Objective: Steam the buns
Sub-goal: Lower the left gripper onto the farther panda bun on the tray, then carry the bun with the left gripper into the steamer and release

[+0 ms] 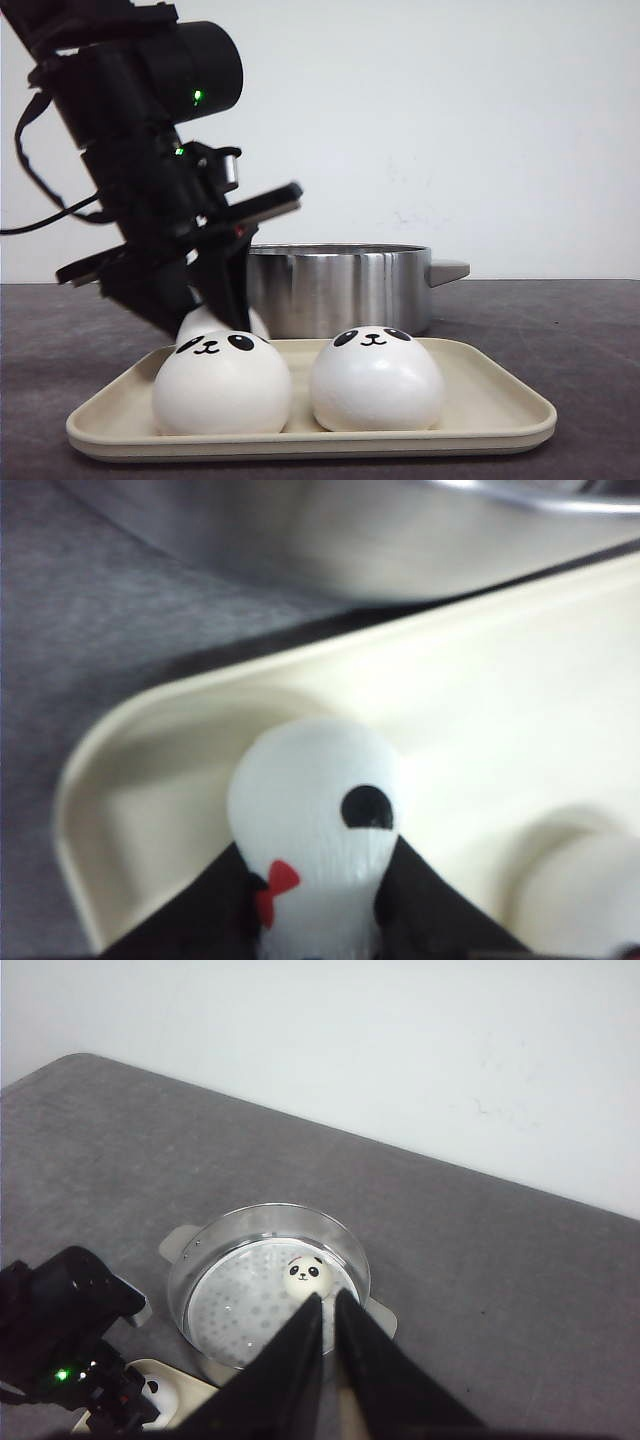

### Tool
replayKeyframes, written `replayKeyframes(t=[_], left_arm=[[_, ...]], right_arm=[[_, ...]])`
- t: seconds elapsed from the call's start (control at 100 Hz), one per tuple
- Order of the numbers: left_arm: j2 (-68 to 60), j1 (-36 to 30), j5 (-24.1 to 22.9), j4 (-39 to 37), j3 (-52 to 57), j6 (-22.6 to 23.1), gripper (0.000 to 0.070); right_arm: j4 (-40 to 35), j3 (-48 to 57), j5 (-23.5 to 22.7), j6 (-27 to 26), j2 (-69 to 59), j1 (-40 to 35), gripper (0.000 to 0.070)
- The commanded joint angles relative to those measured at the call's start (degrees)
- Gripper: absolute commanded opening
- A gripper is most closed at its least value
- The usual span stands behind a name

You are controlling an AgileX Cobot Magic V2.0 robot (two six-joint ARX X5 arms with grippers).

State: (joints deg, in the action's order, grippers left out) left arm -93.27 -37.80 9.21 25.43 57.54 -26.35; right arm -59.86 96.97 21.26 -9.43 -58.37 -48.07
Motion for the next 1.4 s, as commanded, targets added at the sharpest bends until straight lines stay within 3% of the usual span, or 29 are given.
replayKeyframes(t=[0.0,0.16,0.36,0.45,0.56,0.99,1.09,1.27,1.39], left_arm=[[2.9,-1.6,2.1,-0.8,3.2,0.3,0.001],[10.8,-4.7,1.9,-1.4,7.0,2.9,0.001],[14.4,-5.3,-9.2,-7.1,13.0,9.7,0.0011],[12.7,-3.5,-11.9,-9.5,16.3,14.1,0.001],[8.7,-0.7,-12.3,-11.9,19.4,16.5,0.001],[-12.2,7.7,-12.4,-12.3,24.5,16.6,0.0019],[-15.7,8.2,-12.4,-13.1,24.5,16.6,0.0056],[-18.5,8.3,-12.4,-14.8,24.5,16.4,0.0364],[-18.5,8.3,-12.4,-15.0,24.5,16.4,0.0408]], right_arm=[[0.2,0.9,0.3,-0.7,-0.3,-0.6,0.0012],[0.2,0.9,0.3,-0.6,-0.3,-0.6,0.0012],[0.4,0.9,0.3,-0.4,-0.3,-0.6,0.0012],[0.7,0.9,0.3,-0.4,-0.4,-0.6,0.0012],[1.0,0.9,0.3,-0.2,-0.8,-0.6,0.0012],[0.1,0.8,0.3,-0.4,-2.3,-0.5,0.0012],[-0.9,0.8,0.3,-0.4,-2.3,-0.5,0.0012],[-3.1,0.8,0.3,-1.1,-2.2,-0.5,0.0012],[-4.8,0.8,0.3,-2.4,-2.2,-0.5,0.0012]])
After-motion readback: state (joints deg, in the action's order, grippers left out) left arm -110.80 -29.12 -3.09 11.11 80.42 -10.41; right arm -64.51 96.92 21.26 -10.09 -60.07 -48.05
